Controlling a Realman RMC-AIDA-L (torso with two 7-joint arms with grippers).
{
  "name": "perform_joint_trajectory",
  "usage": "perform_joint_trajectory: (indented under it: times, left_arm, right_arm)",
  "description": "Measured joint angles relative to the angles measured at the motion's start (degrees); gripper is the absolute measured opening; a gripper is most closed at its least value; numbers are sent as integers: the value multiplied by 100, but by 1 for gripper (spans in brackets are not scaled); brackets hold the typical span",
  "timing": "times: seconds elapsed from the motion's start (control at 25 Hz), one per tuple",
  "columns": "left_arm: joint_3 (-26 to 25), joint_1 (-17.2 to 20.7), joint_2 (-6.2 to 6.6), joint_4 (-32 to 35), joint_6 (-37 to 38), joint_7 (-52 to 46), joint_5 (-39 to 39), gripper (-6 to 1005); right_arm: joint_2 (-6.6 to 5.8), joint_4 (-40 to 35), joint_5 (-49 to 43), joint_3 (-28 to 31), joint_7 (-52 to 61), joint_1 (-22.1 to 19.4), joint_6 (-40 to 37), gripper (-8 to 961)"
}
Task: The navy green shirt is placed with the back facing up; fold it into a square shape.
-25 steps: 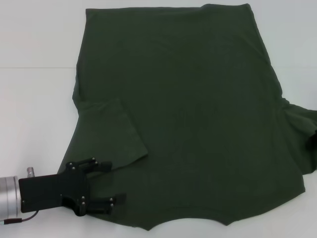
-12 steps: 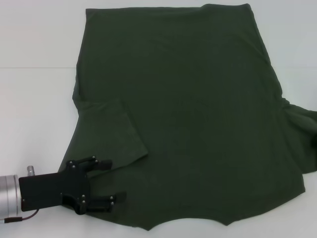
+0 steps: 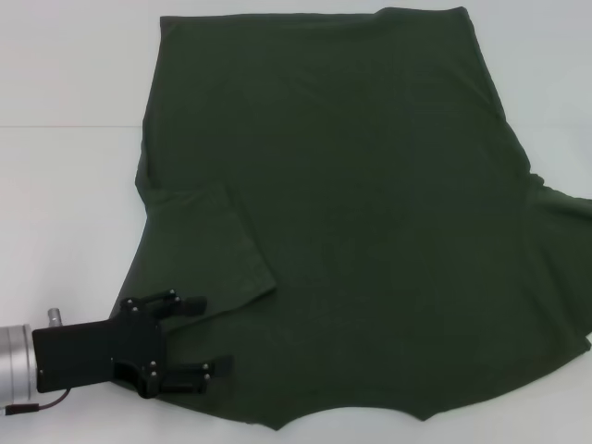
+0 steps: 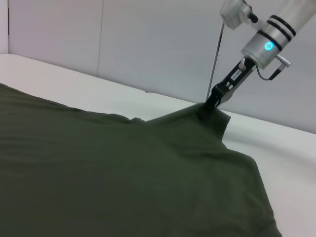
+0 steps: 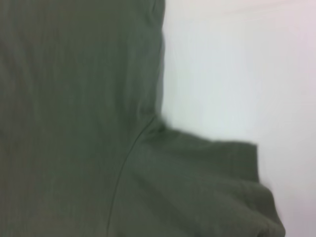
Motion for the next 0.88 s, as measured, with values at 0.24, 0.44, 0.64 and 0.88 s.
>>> perform_joint_trajectory:
  times: [0.24,0.44,0.64,0.88]
  left_arm:
    - [-1,0,9,0,-5,-16,2,907]
    - [-1,0,11,0,-6,-20,10,907]
    - [-1,14,11,0,-5,-20,19,907]
    - [-1,33,4,0,-5,-20,31,907]
  right_arm:
    - [-6,-177,297,68,-115,18,-66,17]
    - [74,-178,360,-182,-206,269,-213,17]
    - [272,-146,350,-913,-163,600,-254,16]
    - [505,-114,295,-1830,-59,977,-256,18]
